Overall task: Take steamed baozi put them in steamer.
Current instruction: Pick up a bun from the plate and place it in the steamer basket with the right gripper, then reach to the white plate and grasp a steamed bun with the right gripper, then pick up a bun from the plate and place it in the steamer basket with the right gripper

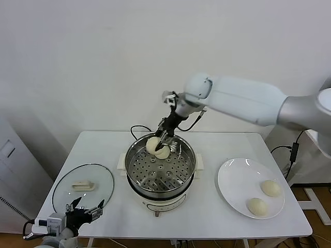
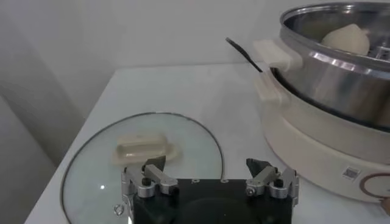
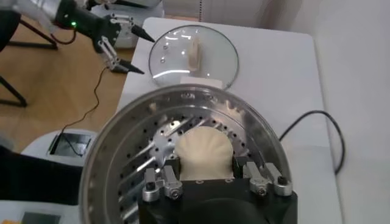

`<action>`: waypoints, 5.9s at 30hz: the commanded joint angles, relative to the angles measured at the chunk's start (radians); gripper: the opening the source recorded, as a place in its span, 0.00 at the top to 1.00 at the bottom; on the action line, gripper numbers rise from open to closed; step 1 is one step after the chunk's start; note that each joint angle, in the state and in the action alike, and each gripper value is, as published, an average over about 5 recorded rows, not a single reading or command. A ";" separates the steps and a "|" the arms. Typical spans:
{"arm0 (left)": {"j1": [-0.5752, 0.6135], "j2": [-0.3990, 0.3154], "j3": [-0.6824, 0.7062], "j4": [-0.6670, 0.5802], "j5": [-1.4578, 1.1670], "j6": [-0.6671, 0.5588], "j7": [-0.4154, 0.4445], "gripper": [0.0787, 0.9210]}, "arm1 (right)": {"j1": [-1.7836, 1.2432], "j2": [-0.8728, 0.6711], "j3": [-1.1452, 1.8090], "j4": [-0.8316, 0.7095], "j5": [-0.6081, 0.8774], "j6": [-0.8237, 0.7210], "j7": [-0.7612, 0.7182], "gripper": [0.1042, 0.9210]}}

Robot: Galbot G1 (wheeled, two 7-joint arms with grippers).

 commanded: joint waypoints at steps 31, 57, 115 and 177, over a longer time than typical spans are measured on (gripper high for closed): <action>-0.003 -0.006 -0.002 0.011 -0.002 0.001 0.000 0.12 | -0.093 0.081 0.050 -0.048 -0.107 -0.058 0.094 0.21; 0.023 0.003 -0.020 -0.016 -0.006 -0.009 0.006 0.12 | 0.231 -0.650 -0.176 0.277 -0.438 0.092 -0.184 0.12; -0.003 0.019 0.010 -0.009 -0.001 0.013 -0.008 0.12 | -0.772 -0.783 0.597 0.159 -0.913 0.265 -0.221 0.13; -0.004 0.011 0.020 -0.020 -0.004 0.017 -0.014 0.12 | -0.001 -0.153 0.242 0.261 -0.781 0.851 -0.170 0.47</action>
